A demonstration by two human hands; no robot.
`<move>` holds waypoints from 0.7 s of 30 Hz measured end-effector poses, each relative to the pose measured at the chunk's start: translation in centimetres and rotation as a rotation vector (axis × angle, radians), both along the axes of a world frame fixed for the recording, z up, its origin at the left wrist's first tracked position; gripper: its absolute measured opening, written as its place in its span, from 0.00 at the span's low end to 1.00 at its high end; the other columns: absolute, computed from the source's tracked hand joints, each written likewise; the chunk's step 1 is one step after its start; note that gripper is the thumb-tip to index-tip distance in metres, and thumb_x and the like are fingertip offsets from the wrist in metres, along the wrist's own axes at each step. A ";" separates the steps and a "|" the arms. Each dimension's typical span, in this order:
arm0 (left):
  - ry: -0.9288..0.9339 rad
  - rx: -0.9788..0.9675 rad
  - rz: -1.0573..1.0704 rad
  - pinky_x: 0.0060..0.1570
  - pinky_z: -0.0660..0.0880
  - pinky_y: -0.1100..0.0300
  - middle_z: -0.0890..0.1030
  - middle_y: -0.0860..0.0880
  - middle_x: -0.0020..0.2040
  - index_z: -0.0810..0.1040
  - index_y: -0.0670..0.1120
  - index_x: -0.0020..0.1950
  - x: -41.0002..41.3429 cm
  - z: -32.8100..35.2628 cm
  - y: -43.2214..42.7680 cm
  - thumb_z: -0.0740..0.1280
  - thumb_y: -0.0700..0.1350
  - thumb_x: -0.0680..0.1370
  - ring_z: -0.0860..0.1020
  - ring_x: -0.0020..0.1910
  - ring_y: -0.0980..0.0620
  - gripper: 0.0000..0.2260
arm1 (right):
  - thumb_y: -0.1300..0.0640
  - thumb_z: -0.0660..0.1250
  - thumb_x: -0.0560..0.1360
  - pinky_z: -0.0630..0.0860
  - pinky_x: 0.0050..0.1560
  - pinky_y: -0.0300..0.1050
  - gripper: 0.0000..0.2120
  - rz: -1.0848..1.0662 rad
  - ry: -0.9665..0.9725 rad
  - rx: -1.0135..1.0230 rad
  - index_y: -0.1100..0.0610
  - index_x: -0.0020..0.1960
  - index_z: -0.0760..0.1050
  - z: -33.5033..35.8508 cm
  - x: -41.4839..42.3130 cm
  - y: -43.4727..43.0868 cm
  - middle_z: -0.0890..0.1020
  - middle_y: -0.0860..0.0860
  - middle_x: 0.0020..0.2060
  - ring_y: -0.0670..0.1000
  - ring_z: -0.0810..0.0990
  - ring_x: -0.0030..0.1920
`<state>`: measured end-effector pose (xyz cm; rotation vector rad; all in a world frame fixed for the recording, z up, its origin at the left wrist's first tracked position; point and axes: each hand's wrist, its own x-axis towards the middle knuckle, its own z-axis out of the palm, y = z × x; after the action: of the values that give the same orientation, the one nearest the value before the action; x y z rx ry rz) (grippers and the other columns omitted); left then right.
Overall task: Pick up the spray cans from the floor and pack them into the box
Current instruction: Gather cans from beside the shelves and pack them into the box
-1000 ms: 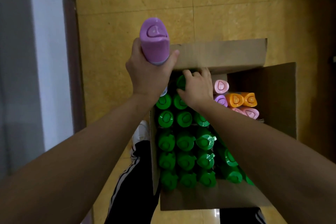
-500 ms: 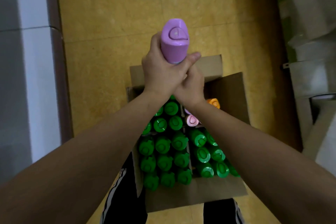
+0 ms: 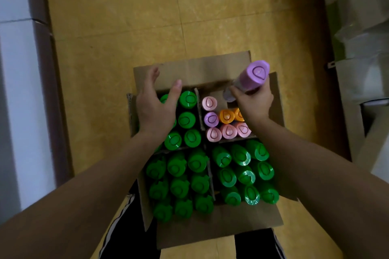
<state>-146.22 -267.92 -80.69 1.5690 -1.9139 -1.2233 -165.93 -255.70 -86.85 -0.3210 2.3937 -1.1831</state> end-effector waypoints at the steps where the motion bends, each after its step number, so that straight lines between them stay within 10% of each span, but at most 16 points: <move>1: -0.028 -0.014 0.012 0.69 0.68 0.49 0.74 0.52 0.71 0.67 0.49 0.76 0.2 -0.7 0.1 0.66 0.61 0.78 0.70 0.69 0.54 0.29 | 0.56 0.80 0.64 0.75 0.49 0.35 0.29 0.009 -0.017 0.020 0.50 0.63 0.75 -0.9 -0.1 0.3 0.79 0.37 0.42 0.41 0.79 0.46; 21: -0.089 -0.056 0.042 0.62 0.73 0.51 0.74 0.51 0.61 0.71 0.45 0.69 2.3 -6.1 0.5 0.65 0.58 0.80 0.73 0.62 0.49 0.23 | 0.49 0.78 0.66 0.77 0.54 0.51 0.30 0.310 0.012 0.260 0.48 0.63 0.68 -6.9 0.9 1.1 0.80 0.45 0.49 0.54 0.80 0.53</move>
<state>-143.89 -267.42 -86.76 1.6514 -1.9417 -1.0904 -165.07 -254.60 -93.79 -0.5881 2.3634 -0.7251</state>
